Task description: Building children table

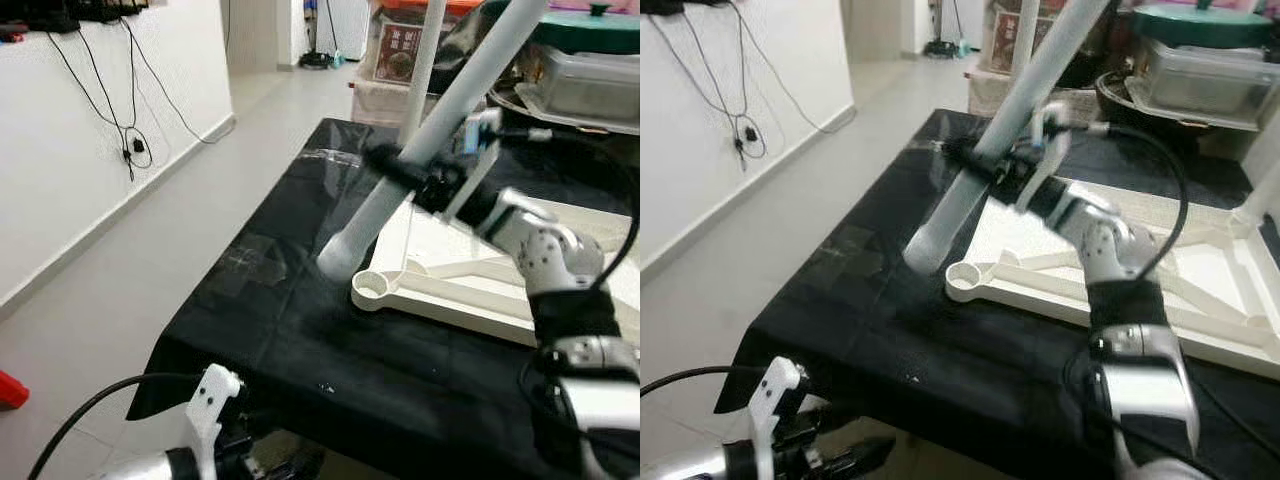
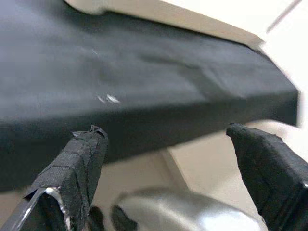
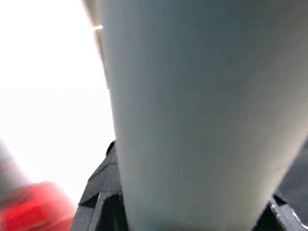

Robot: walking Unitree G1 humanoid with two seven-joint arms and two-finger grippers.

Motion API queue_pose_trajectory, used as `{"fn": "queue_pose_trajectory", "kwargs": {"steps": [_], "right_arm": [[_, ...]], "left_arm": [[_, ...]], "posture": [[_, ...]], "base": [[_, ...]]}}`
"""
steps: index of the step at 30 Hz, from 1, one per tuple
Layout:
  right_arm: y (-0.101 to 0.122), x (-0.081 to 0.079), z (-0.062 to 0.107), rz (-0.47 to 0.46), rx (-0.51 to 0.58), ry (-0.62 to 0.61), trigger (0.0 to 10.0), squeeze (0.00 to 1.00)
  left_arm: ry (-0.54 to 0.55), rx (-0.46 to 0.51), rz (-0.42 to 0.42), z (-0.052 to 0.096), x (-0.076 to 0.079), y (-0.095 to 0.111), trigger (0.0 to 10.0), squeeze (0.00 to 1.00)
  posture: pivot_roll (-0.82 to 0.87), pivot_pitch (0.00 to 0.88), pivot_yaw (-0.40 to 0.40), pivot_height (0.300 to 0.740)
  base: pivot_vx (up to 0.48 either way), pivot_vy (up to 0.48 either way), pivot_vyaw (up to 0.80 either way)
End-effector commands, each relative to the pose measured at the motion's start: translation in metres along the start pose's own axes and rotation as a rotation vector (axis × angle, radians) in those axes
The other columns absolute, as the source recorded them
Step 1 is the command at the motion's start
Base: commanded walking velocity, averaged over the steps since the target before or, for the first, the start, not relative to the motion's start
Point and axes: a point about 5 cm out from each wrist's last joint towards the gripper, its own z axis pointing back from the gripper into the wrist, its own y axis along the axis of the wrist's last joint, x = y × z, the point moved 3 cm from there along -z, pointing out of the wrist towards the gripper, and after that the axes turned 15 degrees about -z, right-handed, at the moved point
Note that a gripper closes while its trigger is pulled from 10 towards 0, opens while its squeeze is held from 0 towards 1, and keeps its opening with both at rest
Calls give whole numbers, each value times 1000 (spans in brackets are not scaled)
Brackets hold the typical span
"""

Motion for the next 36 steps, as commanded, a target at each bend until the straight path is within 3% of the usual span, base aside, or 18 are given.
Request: {"fn": "queue_pose_trajectory", "kwargs": {"steps": [1,3,6,9,10,12,13,15,16,20,22,25,29,35,36], "right_arm": [[6,4,-2,116,86,-115,0,0],[6,3,-4,170,154,-191,0,0],[-12,-7,-8,257,171,-232,0,0],[-15,-8,-8,273,174,-239,0,0],[-18,-11,-12,368,211,-295,0,0],[-20,-16,-16,471,256,-324,0,0],[-20,-16,-16,471,256,-324,0,0],[-21,-21,-17,574,293,-321,0,0],[-21,-21,-17,574,293,-321,0,0],[-23,-25,-16,724,340,-328,0,0],[-23,-25,-16,724,340,-328,0,0],[-57,-23,-13,841,188,-204,0,0],[-91,-23,-3,839,34,-36,0,0],[-105,-26,2,803,-21,51,0,0],[-111,-34,4,637,-106,133,0,0]], "left_arm": [[40,18,-27,-4,-2,4,10000,0],[59,58,-35,-8,0,13,10000,0],[83,122,-41,-16,6,28,10000,0],[84,132,-41,-17,8,31,10000,0],[89,158,-45,-19,16,39,10000,0],[93,179,-48,-19,23,47,10000,0],[93,179,-48,-19,23,47,10000,0],[93,193,-43,-18,28,51,10000,0],[93,193,-43,-18,28,51,10000,0],[106,200,-32,-14,34,54,10000,0],[106,200,-32,-14,34,54,10000,0],[121,185,-20,-10,37,53,10000,0],[137,180,-20,-10,35,54,10000,0],[145,173,-27,-9,34,54,10000,0],[151,170,-27,-9,31,54,10000,0]], "posture": [[120,80,-37,740],[123,99,-36,740],[127,127,-38,740],[127,127,-38,740],[138,194,-42,740],[141,222,-42,740],[141,222,-42,740],[146,236,-47,740],[146,236,-47,740],[150,279,-45,740],[150,279,-45,740],[147,311,-42,740],[142,316,-35,740],[143,316,-33,740],[139,307,-29,740]], "base": [[0,0,0],[0,0,0],[0,0,0],[0,0,0],[0,0,0],[0,0,0],[0,0,0],[0,0,0],[0,0,0],[0,0,0],[0,0,0],[0,0,0],[0,0,0],[0,0,0],[0,0,0]]}}
